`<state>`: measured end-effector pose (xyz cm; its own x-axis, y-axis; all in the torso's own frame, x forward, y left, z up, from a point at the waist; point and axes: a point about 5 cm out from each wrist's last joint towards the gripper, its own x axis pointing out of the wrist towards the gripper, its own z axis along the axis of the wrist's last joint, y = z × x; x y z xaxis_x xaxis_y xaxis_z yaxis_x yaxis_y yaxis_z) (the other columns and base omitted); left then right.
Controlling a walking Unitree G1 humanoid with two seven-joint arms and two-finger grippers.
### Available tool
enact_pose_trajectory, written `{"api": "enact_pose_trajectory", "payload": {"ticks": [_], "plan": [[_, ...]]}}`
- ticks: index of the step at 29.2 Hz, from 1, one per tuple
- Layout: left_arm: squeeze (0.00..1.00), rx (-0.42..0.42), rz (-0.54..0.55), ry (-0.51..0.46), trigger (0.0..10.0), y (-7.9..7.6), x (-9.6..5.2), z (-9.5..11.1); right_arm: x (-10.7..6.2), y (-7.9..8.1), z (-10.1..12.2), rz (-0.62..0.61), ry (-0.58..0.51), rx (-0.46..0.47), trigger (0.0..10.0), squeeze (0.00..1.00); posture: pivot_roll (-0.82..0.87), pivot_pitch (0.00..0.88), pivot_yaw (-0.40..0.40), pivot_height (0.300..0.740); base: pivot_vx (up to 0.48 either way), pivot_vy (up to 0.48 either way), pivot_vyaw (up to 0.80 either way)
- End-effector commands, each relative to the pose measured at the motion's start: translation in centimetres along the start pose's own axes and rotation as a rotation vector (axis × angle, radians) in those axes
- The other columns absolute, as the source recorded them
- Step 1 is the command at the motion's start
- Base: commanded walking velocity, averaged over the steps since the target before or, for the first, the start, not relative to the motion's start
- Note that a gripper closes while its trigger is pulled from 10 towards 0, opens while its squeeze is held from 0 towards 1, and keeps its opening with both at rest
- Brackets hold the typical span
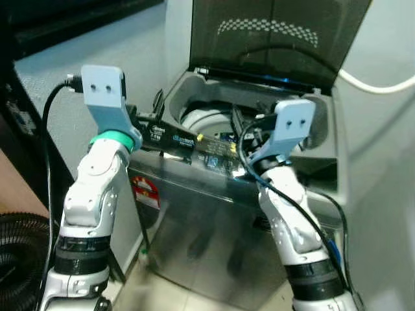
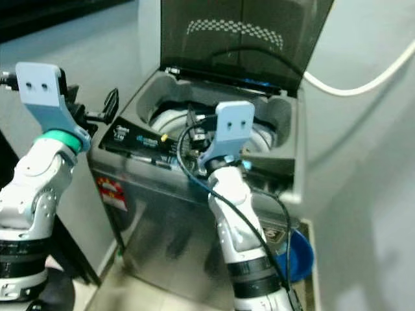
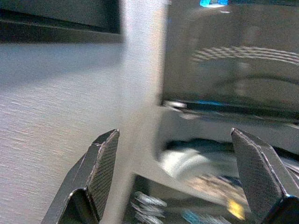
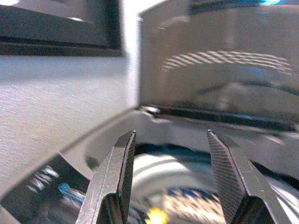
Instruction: Clothes washing
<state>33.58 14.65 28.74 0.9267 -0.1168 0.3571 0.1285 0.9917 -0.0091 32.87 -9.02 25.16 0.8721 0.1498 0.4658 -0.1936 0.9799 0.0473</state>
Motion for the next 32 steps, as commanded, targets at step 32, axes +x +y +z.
{"api": "enact_pose_trajectory", "payload": {"ticks": [32], "plan": [[0.00,0.150,-0.185,0.520,10.0,-3.6,-8.2,-15.3,-10.7,-5.2,-14.6,0.031,0.561,-0.351,10.0,0.00,0.15,0.000,-0.021,0.740,-0.176,0.000,0.13]]}}
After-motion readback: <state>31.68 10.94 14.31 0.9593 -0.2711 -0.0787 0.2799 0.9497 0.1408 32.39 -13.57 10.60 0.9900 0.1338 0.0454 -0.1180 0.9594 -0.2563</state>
